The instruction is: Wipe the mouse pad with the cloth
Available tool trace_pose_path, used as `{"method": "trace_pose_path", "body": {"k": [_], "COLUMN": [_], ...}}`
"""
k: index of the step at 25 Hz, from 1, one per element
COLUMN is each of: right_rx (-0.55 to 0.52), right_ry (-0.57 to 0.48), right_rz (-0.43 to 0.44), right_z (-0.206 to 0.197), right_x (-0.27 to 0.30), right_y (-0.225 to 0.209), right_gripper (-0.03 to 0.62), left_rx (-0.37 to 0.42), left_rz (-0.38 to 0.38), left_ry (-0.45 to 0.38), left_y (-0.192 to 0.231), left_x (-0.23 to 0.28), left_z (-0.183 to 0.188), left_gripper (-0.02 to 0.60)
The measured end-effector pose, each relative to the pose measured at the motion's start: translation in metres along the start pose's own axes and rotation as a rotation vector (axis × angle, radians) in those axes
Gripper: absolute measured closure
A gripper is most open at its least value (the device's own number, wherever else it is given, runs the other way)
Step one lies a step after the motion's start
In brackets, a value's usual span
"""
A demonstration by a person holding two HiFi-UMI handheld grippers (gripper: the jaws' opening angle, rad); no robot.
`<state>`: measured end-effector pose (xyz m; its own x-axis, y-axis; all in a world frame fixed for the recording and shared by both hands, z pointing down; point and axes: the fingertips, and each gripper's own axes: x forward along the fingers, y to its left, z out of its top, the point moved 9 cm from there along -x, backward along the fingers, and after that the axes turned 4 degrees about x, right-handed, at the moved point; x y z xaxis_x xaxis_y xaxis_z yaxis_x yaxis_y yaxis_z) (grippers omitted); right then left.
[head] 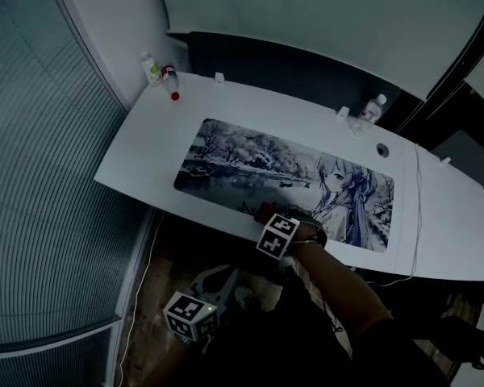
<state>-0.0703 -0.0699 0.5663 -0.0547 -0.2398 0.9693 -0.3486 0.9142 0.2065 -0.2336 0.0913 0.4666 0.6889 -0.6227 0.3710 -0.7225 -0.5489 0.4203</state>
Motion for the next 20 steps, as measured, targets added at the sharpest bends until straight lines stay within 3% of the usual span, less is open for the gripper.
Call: {"method": "trace_pose_path", "body": {"k": [10, 20], "right_rx": [-0.061, -0.138], "right_ry": [-0.055, -0.064], "right_rz": [0.022, 0.068], "right_z": [0.039, 0.076], "right_x": [-0.008, 0.008], "right_y": [0.025, 0.005], "right_gripper": [0.485, 0.485], "left_rx": [-0.01, -0.053], "left_rz": [0.016, 0.083], "left_ry": [-0.008, -0.014], "left_y": [0.005, 0.024], "left_x": [-0.014, -0.009], "left_z": [-0.006, 0.001], "left_gripper": [0.575, 0.575]}}
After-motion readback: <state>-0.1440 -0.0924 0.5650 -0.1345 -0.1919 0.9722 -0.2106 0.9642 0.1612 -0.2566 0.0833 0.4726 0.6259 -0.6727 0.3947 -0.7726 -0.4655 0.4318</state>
